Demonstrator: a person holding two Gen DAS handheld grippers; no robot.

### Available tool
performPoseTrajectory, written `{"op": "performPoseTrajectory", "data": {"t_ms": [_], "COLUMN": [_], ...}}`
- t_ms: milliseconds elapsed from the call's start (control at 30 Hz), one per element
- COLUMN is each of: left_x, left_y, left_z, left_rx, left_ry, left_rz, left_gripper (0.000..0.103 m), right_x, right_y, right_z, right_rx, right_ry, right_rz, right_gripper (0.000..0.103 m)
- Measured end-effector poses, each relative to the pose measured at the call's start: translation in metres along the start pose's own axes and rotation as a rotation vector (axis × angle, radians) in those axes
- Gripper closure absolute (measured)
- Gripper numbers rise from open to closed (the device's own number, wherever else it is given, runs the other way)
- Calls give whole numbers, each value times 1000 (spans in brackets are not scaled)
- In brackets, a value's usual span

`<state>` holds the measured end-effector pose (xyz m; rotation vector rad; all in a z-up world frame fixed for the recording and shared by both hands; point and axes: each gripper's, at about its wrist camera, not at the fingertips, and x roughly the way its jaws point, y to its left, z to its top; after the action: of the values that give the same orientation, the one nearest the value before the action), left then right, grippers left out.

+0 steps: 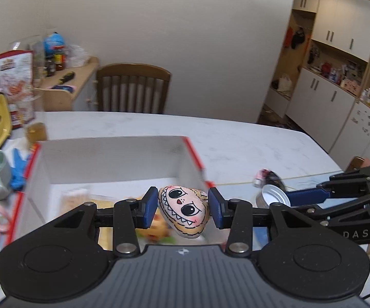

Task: Organize objects
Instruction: 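Carry the keychain and jar lid into the cardboard box and lower them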

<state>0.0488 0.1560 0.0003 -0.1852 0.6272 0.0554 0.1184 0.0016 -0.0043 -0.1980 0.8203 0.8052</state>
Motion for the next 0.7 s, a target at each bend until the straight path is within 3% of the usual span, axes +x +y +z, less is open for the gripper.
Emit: {"op": "performPoseTrajectory", "data": {"t_ms": [433, 700], "left_x": [17, 59], "left_y": [88, 104], "left_z": [10, 26], "left_rx": [-10, 23], "left_ry": [31, 62], "left_rz": [91, 98], "left_gripper": [61, 61], "right_x": [62, 107], "right_y": [60, 69], "right_z": [29, 41], "right_rx": [-30, -37], "right_ry": [42, 75], "right_rz": [29, -31], "right_gripper": [67, 67]}}
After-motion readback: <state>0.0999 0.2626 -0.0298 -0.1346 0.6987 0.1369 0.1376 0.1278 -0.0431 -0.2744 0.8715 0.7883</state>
